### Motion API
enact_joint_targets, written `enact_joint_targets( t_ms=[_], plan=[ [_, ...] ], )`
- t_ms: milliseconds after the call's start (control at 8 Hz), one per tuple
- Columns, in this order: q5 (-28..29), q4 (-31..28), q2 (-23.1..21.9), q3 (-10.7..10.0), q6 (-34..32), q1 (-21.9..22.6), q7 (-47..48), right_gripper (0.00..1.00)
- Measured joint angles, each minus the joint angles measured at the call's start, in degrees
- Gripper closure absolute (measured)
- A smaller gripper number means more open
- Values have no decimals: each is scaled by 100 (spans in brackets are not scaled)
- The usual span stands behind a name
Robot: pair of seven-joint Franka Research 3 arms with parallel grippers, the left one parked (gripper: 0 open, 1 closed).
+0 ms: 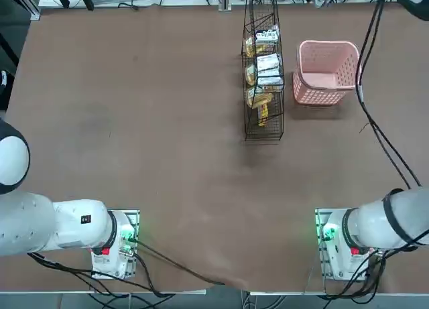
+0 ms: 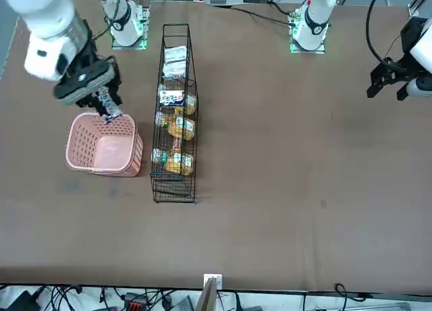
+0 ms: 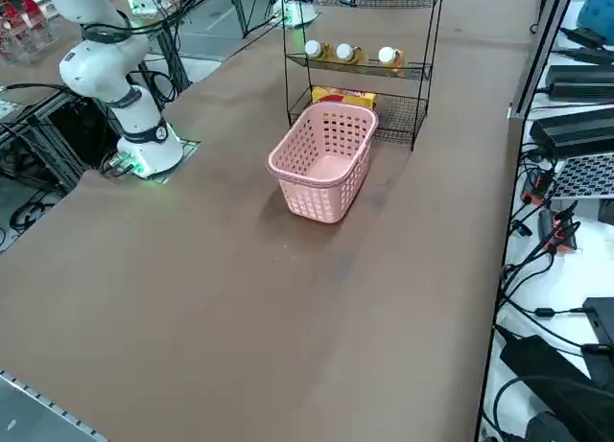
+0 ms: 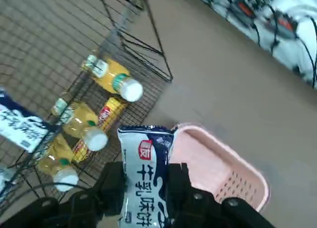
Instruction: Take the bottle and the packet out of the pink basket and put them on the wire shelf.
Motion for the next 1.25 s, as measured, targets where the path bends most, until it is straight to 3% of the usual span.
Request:
enact_joint_targets(
  t_ms=[625,1250],
  plan=[
    [-5,113,270,362,595,112,-2037,55],
    [-5,215,624,518,691,530,-2470,55]
  ],
)
